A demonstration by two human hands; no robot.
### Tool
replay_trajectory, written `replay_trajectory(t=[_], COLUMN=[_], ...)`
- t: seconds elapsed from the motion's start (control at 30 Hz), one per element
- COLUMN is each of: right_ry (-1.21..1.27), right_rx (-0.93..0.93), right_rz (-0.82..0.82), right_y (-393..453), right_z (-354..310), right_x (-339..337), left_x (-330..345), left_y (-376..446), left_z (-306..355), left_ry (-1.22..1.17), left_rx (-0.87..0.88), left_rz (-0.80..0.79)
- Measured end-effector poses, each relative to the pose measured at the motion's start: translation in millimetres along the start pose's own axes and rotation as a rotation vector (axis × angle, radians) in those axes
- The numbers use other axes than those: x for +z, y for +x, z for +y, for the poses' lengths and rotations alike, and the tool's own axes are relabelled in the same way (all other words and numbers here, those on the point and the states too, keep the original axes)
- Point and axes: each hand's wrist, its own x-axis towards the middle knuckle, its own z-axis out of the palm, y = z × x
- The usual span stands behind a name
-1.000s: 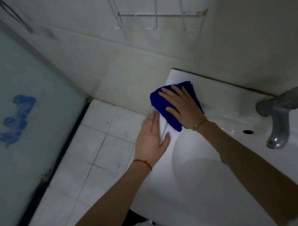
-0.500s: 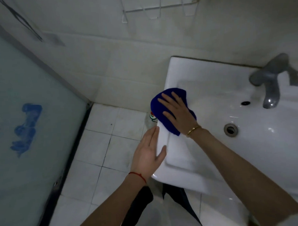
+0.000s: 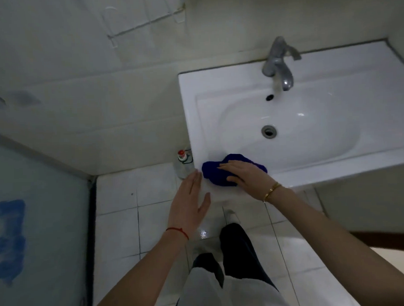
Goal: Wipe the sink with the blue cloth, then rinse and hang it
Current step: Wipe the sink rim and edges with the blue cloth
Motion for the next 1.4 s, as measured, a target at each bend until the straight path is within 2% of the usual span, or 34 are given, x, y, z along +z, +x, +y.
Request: replay_trajectory(t=[0.2, 0.3, 0.4, 0.6, 0.77, 0.93, 1.07, 1.2, 1.3, 1.4], right_ry=[-0.241, -0.278, -0.249, -0.074, -0.069, -0.131, -0.154, -0.179, -0.158, -0.194], right_rx=[0.095, 0.104, 0.115, 0.105, 0.123, 0.138, 0.149, 0.15, 0.085, 0.028], right_rz=[0.12, 0.177, 0.193, 0.34, 0.389, 0.452, 0.474, 0.409, 0.36, 0.37], right_y=[-52, -75, -77, -70, -92, -128, -144, -138, -138, -153], right_z=[10, 18, 24, 41, 93, 169, 214, 213, 214, 244], right_x=[-22, -19, 3, 14, -7, -47, -68, -69, -68, -82], left_x=[1, 9, 20, 43, 61, 93, 118, 128, 130, 131], left_y=[14, 24, 32, 39, 41, 56, 75, 81, 81, 84], left_z=[14, 25, 38, 57, 75, 120, 156, 169, 168, 167], left_ry=[0.071, 0.084, 0.052, 0.065, 0.061, 0.066, 0.113, 0.172, 0.196, 0.21], left_rx=[0.135, 0.144, 0.129, 0.092, 0.036, 0.021, -0.053, -0.135, -0.133, -0.131], left_rz=[0.016, -0.014, -0.051, -0.095, -0.071, -0.034, -0.035, 0.002, -0.004, 0.01])
